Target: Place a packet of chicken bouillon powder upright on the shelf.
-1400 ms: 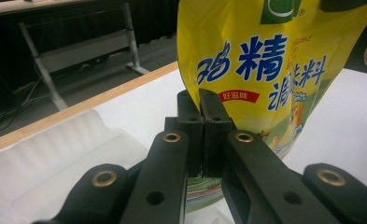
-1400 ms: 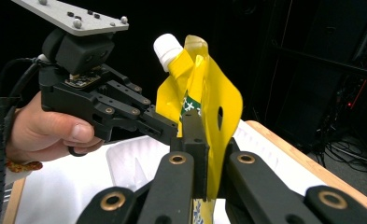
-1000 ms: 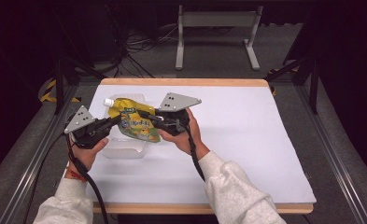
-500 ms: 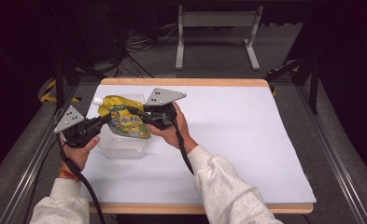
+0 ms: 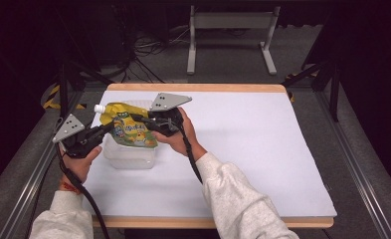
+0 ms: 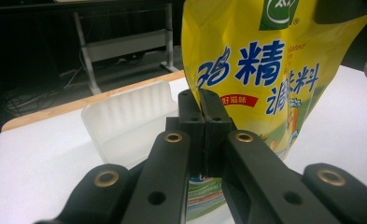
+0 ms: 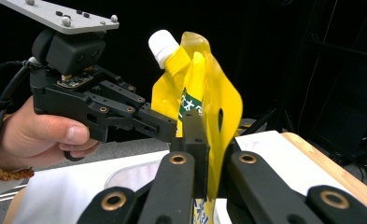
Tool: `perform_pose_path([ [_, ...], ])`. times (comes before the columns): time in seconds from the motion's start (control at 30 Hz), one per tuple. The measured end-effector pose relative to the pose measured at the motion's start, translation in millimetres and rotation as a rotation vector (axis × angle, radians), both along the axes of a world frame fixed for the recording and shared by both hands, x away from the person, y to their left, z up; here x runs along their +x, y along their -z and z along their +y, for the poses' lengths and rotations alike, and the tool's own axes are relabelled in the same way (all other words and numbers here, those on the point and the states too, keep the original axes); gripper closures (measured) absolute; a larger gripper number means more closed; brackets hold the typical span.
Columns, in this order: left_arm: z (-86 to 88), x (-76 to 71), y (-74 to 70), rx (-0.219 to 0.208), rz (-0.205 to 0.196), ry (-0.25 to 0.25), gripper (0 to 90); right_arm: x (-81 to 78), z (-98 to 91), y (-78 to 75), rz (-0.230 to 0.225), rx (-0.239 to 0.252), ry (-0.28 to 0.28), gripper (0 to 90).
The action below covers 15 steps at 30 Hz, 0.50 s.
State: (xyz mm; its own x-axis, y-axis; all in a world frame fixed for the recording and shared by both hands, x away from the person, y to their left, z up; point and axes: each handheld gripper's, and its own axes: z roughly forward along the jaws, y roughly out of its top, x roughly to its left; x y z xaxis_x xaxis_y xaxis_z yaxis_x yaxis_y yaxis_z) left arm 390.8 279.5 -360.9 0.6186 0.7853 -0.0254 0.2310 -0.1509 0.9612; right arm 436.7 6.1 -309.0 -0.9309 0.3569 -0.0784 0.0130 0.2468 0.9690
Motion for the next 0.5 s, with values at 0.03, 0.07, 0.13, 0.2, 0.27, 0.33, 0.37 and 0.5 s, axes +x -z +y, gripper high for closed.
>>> perform_pose_path([
  [0.03, 0.4, 0.2, 0.6, -0.002, 0.000, 0.002, 89.2, -0.9, 0.7, 0.0, -0.004, -0.002, 0.002, 89.9],
  [0.07, 1.1, 0.3, 1.0, -0.007, 0.004, 0.008, 89.2, -1.6, 1.4, 0.0, -0.005, -0.007, 0.002, 89.7],
  [0.13, 3.9, 0.9, 2.2, -0.028, 0.012, 0.024, 89.2, -3.4, 2.4, -1.1, -0.018, -0.025, 0.013, 89.5],
  [0.2, 4.1, 0.8, 2.2, -0.021, 0.012, 0.019, 89.2, -3.5, 4.0, -0.7, -0.013, -0.034, 0.022, 88.1],
  [0.27, 4.0, -0.4, 1.7, -0.010, 0.007, 0.011, 89.1, -4.9, 7.7, 1.0, -0.018, -0.067, 0.034, 86.4],
  [0.33, 5.4, -2.0, 0.5, -0.011, 0.004, 0.024, 89.1, -7.4, 11.8, 1.8, -0.028, -0.096, 0.033, 85.0],
  [0.37, 6.3, -2.7, 0.1, -0.008, -0.001, 0.026, 89.1, -8.1, 12.4, 1.8, -0.031, -0.105, 0.032, 84.7],
  [0.5, 6.7, -3.0, 1.0, -0.011, 0.004, 0.034, 89.3, -6.6, 10.6, 2.8, -0.010, -0.110, 0.031, 81.7],
])
